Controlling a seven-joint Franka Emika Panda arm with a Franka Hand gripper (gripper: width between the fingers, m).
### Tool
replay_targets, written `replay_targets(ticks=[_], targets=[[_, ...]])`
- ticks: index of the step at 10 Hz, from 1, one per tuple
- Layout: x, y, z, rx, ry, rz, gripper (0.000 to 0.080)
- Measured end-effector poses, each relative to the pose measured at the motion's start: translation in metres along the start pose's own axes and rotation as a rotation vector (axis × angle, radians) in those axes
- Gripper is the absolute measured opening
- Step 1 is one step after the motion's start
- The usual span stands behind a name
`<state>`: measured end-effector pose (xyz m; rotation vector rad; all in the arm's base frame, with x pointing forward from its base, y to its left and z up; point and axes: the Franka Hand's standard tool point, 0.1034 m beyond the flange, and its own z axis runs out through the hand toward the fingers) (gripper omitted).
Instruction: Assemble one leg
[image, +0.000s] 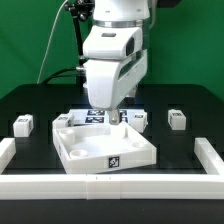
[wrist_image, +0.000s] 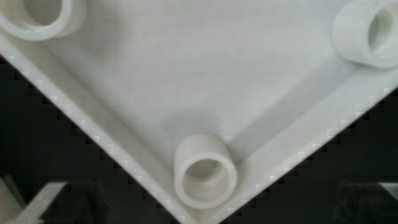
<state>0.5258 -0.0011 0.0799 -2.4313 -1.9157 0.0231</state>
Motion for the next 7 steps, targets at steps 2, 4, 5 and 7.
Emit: replay_targets(ticks=[2, 4, 5, 7], targets=[[-0.0143, -0.0151, 0.0126, -0.023, 0.003, -0.197, 0.0650], [-0.0148, -0.0168, 0.0134, -0.019, 0.002, -0.171, 0.0650], [-0.0151, -0.0170, 0.0139, -0.019, 0.002, -0.170, 0.0650], [-0.0177, -0.0191, 0.0159, -0.017, 0.000, -0.209, 0.0650]])
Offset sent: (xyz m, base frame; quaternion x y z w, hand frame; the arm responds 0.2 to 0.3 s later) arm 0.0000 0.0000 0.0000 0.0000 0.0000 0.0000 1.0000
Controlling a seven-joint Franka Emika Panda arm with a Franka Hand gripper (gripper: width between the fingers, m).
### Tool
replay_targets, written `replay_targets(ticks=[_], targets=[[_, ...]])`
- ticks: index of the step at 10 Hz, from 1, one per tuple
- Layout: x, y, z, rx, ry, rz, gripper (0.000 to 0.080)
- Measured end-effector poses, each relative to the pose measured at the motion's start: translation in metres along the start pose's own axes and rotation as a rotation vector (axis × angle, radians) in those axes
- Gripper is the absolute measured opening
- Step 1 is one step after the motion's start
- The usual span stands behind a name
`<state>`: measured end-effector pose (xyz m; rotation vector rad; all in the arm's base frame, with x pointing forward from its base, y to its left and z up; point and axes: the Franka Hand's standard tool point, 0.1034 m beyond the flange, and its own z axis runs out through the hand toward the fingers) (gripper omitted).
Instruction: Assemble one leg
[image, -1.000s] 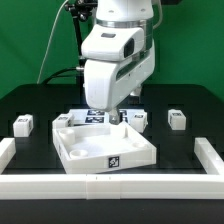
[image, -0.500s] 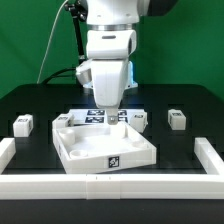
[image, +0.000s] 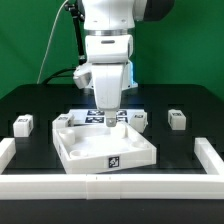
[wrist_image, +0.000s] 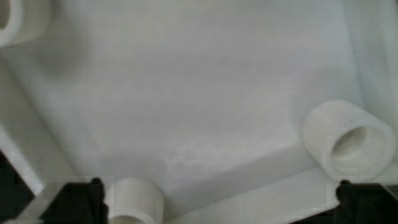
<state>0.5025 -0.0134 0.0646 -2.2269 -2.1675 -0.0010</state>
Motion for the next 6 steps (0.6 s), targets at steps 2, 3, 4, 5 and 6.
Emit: replay_targets(ticks=[2, 3, 4, 5, 6], targets=[[-0.015, -0.025, 0.012, 0.012, -0.010, -0.194, 0.0650], [-0.024, -0.033, 0.015, 0.026, -0.011, -0.224, 0.0650], [-0.031, -0.039, 0.020, 0.032, -0.010, -0.236, 0.0650], [-0.034, -0.047, 0.026, 0.034, -0.007, -0.232, 0.0650], [-0.034, -0.050, 0.033, 0.043, -0.002, -0.229, 0.0650]])
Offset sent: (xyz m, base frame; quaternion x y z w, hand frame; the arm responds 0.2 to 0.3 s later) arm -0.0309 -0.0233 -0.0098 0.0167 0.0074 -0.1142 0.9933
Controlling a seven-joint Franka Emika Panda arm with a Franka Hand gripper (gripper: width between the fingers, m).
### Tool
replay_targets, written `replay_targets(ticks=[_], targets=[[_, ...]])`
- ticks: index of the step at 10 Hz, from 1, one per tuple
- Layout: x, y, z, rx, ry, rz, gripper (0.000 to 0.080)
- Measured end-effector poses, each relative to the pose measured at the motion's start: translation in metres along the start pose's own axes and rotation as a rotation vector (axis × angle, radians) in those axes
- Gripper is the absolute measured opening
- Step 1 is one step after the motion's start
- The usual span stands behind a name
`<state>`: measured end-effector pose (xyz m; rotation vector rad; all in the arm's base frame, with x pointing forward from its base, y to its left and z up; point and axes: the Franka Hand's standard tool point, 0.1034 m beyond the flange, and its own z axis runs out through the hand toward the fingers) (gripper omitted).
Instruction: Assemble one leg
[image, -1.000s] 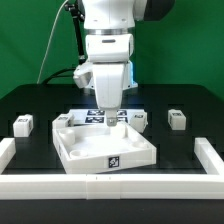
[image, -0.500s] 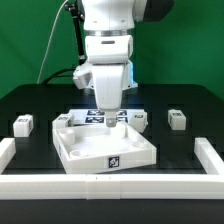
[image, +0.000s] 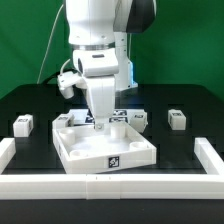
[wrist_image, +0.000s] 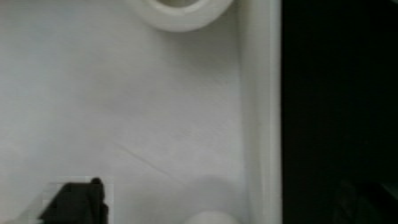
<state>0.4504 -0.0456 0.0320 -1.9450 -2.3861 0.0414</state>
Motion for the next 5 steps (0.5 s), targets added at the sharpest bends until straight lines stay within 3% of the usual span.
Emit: replay_targets(ticks=[3, 5], targets=[[0.009, -0.001, 0.024, 0.034, 0.022, -0.011, 0.0650], [0.009, 0.000, 0.025, 0.032, 0.022, 0.013, 0.0640]])
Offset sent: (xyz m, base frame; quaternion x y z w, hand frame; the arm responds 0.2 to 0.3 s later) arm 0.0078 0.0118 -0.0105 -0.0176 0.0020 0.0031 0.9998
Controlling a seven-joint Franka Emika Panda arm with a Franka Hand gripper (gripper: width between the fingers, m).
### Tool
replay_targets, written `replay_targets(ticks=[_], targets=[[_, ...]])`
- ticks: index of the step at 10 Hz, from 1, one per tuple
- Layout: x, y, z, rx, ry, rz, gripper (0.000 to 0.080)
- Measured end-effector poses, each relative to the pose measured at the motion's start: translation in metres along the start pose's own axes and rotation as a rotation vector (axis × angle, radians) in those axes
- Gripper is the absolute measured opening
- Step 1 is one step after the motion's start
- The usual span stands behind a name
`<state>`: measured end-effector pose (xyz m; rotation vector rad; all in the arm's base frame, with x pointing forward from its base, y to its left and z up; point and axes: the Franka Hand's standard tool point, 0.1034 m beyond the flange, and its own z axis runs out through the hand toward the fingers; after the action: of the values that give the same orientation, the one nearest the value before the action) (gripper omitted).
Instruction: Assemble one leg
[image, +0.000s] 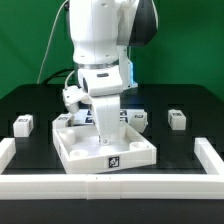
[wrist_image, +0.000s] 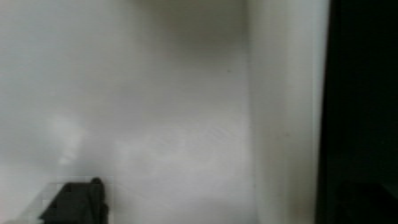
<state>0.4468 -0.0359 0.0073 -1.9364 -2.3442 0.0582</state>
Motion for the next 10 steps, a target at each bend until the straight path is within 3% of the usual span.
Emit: replay_targets(ticks=[1, 2, 3, 5, 10], targets=[[-0.0002, -0.0005, 0.0003, 0.001, 0.000, 0.001, 0.0640], [-0.0004, -0.0007, 0.0005, 0.001, 0.000, 0.001, 0.0452], [-0.0005, -0.0010, 0.0008, 0.002, 0.001, 0.002, 0.0452], [-0.0008, -0.0016, 0.0012, 0.004, 0.001, 0.003, 0.0086], [-0.0016, 0.0014, -0.0005, -0.010, -0.002, 0.003, 0.0067]])
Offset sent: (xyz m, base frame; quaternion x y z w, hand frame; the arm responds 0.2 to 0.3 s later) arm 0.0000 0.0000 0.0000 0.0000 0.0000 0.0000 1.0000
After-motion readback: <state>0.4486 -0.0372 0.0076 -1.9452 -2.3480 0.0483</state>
